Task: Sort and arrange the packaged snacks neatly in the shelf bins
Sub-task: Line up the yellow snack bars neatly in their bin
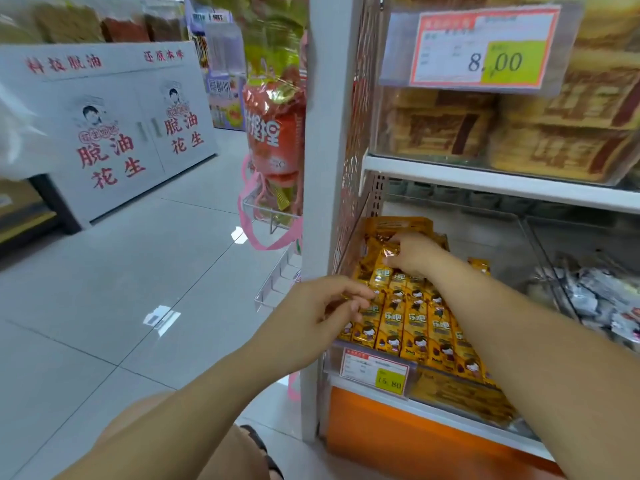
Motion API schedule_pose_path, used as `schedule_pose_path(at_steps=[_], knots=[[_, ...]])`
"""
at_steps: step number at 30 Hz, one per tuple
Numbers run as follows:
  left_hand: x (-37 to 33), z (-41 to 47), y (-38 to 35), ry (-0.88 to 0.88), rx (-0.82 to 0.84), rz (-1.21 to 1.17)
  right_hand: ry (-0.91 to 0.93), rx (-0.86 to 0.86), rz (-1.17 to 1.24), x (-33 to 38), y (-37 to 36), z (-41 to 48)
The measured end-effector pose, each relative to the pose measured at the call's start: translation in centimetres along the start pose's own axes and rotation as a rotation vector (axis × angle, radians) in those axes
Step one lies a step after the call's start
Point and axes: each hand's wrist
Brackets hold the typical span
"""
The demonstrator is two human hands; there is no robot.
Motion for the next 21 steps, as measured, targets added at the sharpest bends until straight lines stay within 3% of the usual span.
schedule_pose_path(at_steps=[8, 11, 21], knots=[[-0.3, 0.0, 0.0, 0.031, 0.015, -0.026, 0.007, 0.136, 0.251, -0.9, 0.1, 0.0], [-0.5, 0.1, 0.1, 0.035, 0.025, -0.018, -0.001, 0.111, 0.33, -0.8, 0.3, 0.0], [-0.4, 0.1, 0.1, 0.047, 0.044, -0.015, -0.038, -0.465, 0.898, -2.4, 0.2, -1.3]])
Point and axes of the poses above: each hand's wrist, its own z-axis towards the middle knuckle, its own y-axis out of the back of the hand, x = y × z, and after that the axes turned 2 degrees about -y, right-handed
